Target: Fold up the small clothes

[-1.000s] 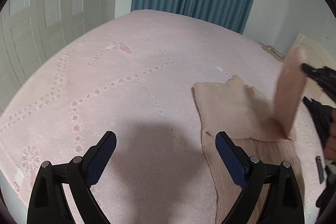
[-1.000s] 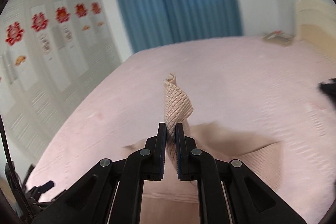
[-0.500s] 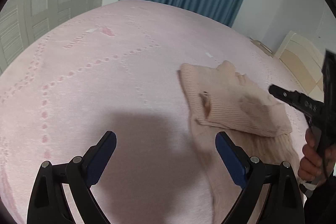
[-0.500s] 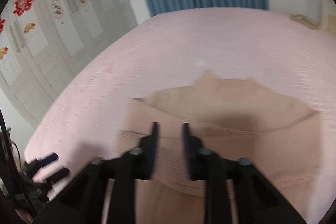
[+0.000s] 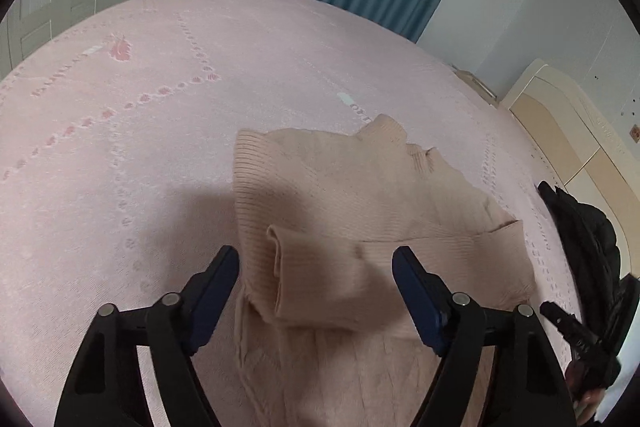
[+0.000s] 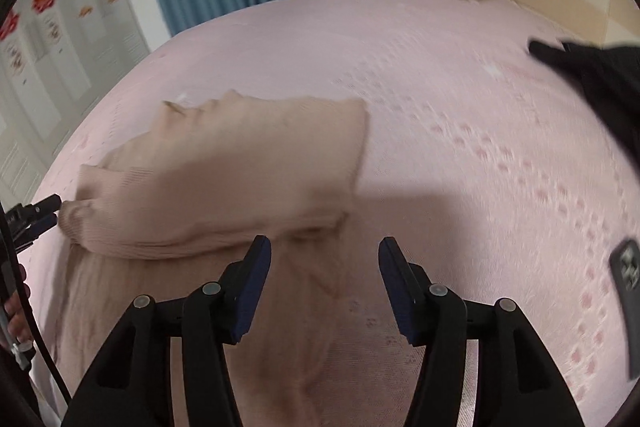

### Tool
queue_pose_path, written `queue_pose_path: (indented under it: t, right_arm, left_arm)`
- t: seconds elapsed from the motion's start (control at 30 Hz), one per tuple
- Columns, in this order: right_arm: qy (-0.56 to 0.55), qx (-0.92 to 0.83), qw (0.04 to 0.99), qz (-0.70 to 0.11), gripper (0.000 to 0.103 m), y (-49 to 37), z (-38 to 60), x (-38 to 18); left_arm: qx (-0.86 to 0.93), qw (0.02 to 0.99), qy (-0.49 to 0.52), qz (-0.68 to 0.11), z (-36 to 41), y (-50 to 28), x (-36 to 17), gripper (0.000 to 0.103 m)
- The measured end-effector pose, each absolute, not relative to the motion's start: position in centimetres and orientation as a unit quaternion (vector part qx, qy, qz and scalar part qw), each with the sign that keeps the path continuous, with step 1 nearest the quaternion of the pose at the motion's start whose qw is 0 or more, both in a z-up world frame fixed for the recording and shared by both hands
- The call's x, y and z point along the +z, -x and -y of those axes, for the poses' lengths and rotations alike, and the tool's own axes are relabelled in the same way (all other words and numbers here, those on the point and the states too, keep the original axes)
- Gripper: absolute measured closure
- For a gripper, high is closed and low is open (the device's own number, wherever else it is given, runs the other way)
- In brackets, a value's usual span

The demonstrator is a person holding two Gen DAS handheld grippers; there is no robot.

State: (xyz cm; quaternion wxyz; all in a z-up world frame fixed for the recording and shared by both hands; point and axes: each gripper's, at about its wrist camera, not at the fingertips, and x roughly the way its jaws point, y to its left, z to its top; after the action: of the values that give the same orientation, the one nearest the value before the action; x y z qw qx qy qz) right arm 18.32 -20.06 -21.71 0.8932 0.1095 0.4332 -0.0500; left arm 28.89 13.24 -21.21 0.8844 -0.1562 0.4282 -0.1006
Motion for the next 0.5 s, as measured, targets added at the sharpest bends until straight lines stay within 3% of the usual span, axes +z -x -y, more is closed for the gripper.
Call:
queue_pose_path:
  t: [0.03, 0.2, 0.37, 0.5]
  right_arm:
    - [-0.116, -0.05, 0.892, -0.434, 0.048, -18.5, 20.2, -22.2]
    - [-0.122, -0.034, 0.894, -0.43, 0.048, -19.5, 20.3, -23.0]
    - [-0.124, -0.022, 0.904, -0.409, 0.047, -19.7, 20.0, -22.3]
    - [-0.13, -0.026, 0.907, -0.399, 0.043, -19.8, 20.3, -22.1]
  left_arm:
    - [-0.101, 0.879, 0.159, -0.438, -13.2, -29.4, -21.5, 0.053]
    - [-0.113, 0.884, 0.176, -0.418, -13.3, -30.3, -20.4, 0.094]
    - [-0.108, 0.911, 0.171, -0.358, -13.7, -30.8, -17.1, 0.095]
    - [-0.076, 0.9, 0.148, -0.403, -13.2, -32.0, -19.9, 0.095]
